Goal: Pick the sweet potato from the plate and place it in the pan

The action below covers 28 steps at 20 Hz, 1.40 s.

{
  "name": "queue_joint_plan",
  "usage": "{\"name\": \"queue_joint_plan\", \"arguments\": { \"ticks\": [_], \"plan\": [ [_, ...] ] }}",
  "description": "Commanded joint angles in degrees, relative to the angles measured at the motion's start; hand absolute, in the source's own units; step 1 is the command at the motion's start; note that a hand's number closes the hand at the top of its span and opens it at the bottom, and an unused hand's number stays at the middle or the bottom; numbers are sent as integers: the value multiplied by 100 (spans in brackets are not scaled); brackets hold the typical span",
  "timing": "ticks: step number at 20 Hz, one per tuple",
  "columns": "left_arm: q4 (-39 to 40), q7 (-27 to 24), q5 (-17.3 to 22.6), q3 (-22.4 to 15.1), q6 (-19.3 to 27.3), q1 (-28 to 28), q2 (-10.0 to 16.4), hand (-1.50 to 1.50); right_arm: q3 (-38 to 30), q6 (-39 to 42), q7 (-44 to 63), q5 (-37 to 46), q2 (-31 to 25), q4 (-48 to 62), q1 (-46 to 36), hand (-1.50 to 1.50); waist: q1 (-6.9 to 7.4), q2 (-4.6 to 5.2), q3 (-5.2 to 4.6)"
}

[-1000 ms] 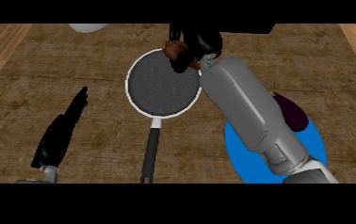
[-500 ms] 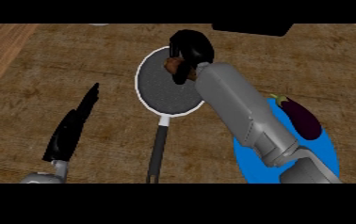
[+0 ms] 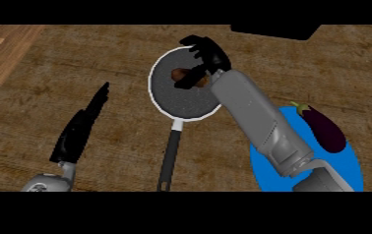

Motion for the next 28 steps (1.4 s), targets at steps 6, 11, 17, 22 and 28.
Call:
{"name": "queue_joint_plan", "arguments": {
  "ticks": [6,11,17,22,28],
  "plan": [
    [-24,56,-4,54,59,57,-55,0,-627,-1605,-951,-1030,1,60,-269,-150,-171,-37,1],
    [6,71,12,201,132,196,-30,0,-934,-2466,-1417,-1498,1,279,-80,-150,-356,-81,-2],
    [-145,-62,-60,299,207,539,21,0,-1738,-1885,-2213,-1783,-510,644,-142,-150,-644,-121,-1],
    [-170,83,-84,453,290,491,-26,0,-1821,-1197,-3109,-1724,-1039,811,367,-150,-783,-164,-2],
    [-651,349,54,529,83,760,33,0,-1988,-445,-3176,-1741,-1937,832,583,-150,-846,-204,-2]
  ]
}}
